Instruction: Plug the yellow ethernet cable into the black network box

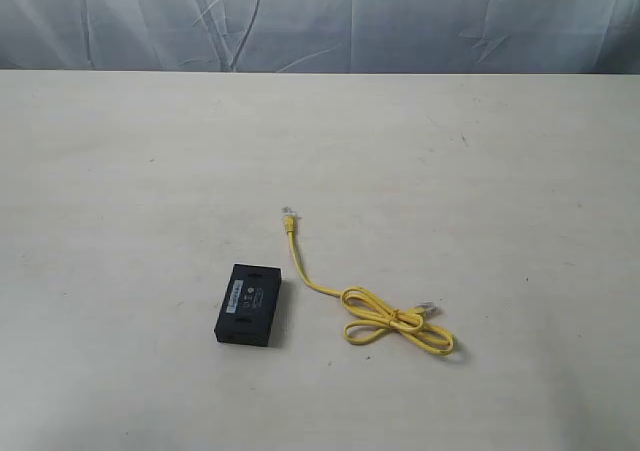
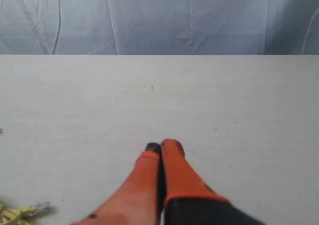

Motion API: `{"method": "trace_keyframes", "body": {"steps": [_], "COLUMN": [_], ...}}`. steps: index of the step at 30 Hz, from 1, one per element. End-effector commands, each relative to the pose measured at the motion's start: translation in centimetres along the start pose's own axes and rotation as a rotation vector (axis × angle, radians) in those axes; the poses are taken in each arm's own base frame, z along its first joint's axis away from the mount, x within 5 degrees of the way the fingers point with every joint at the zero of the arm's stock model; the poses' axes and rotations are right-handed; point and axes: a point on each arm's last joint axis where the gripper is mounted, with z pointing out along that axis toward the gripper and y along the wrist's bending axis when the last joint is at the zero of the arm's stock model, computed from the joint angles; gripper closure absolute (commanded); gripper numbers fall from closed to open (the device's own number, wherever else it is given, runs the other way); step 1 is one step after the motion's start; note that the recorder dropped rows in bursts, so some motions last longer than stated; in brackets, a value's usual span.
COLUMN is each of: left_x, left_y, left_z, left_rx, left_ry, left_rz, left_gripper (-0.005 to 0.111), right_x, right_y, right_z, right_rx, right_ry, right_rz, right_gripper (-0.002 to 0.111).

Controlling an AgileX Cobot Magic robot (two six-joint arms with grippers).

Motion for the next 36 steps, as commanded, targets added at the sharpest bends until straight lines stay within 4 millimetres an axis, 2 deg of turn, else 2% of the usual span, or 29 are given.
{"method": "trace_keyframes", "body": {"steps": [1,6,10,16,20,23,30,33,36], "left_x": [0.1,0.1,0.1,0.1,0.1,0.1,0.1,0.1,0.1], "left_y": [0.0,0.0,0.0,0.0,0.0,0.0,0.0,0.0,0.0], "left_z": [0.0,0.0,0.0,0.0,0.0,0.0,0.0,0.0,0.0], "left_rx": [-0.004,-0.004,-0.004,-0.004,-0.004,-0.004,-0.004,-0.004,-0.004], "left_ry": [-0.007,-0.007,-0.007,-0.007,-0.007,-0.007,-0.007,-0.007,-0.007], "left_rz": [-0.006,-0.006,-0.006,-0.006,-0.006,-0.006,-0.006,-0.006,-0.006], "left_gripper": [0.107,0.107,0.107,0.107,0.107,0.107,0.107,0.107,0.107], "right_x": [-1.1,-3.1,-4.0,-4.7,-4.7,-4.6,-8.3,-9.8,-10.3], "right_y": [0.0,0.0,0.0,0.0,0.0,-0.1,-0.1,-0.2,-0.4], "right_z": [-0.1,-0.6,-1.0,-1.4,-1.3,-1.0,0.8,2.9,5.5], "right_rx": [0.008,0.006,0.006,0.005,0.005,0.000,-0.005,0.000,0.013], "right_ry": [-0.132,-0.357,-0.461,-0.552,-0.549,-0.470,-0.007,0.168,0.219], "right_rz": [-0.011,-0.011,-0.012,-0.003,0.005,0.057,0.020,-0.008,-0.128], "right_gripper": [0.109,0.109,0.109,0.109,0.109,0.109,0.109,0.109,0.109]}}
